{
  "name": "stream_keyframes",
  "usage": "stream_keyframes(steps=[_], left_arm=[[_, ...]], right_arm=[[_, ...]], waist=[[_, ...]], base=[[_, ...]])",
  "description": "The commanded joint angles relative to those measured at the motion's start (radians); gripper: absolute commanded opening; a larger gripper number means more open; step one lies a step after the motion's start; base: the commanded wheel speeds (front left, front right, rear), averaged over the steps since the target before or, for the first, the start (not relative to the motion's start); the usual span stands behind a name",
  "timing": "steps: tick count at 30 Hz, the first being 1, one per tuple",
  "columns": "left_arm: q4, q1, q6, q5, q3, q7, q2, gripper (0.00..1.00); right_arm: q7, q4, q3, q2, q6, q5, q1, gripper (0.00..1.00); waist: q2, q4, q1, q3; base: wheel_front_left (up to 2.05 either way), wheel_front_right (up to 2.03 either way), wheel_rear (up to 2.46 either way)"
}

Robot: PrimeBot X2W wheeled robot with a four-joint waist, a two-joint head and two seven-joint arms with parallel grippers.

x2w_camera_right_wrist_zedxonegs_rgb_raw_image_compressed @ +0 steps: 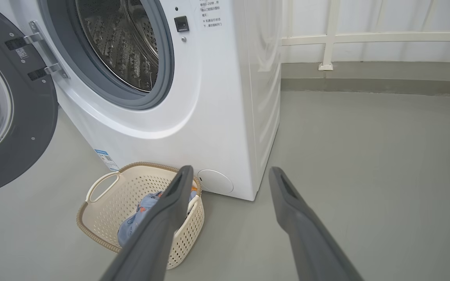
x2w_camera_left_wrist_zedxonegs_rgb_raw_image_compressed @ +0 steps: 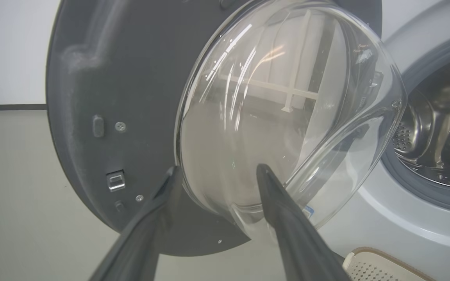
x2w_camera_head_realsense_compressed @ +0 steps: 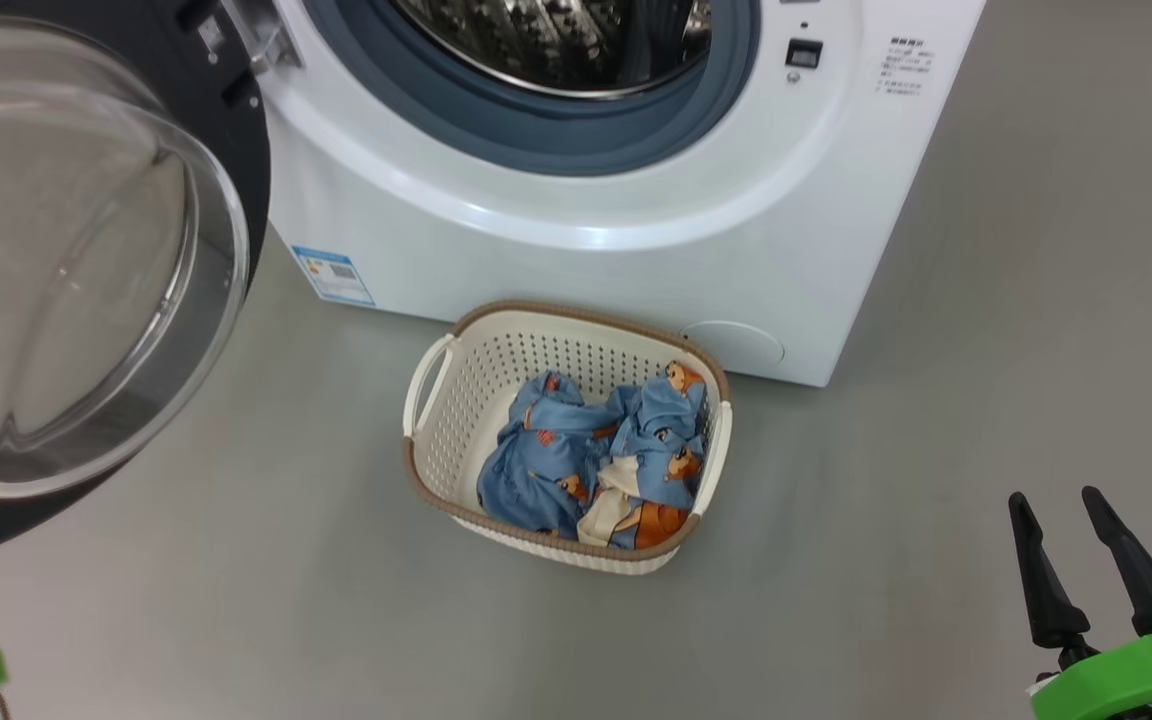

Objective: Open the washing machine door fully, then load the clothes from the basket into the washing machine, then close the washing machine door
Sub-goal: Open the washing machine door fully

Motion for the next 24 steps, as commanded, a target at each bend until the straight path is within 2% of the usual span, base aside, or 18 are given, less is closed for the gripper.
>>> stream_keyframes(steps=[1, 12, 24], left_arm=[[-0.045, 0.025, -0.001, -0.005, 0.003, -0.005, 0.041, 1.00], [-0.182, 0.148, -0.001, -0.046, -0.194, -0.005, 0.018, 1.00], [-0.213, 0.170, -0.001, -0.133, -0.397, -0.005, 0.037, 1.00]], right_arm=[[-0.012, -0.018, 0.027, -0.011, 0.003, 0.009, 0.014, 1.00], [-0.012, -0.025, 0.021, -0.010, 0.003, 0.019, 0.042, 1.00], [-0.012, -0.035, 0.013, -0.001, 0.003, 0.020, 0.045, 1.00]], waist=[[0.0000, -0.006, 0.0000, -0.031], [0.0000, -0.062, 0.0000, -0.067], [0.0000, -0.161, 0.0000, -0.069]], base=[[0.00, 0.00, 0.00], [0.00, 0.00, 0.00], [0.00, 0.00, 0.00]])
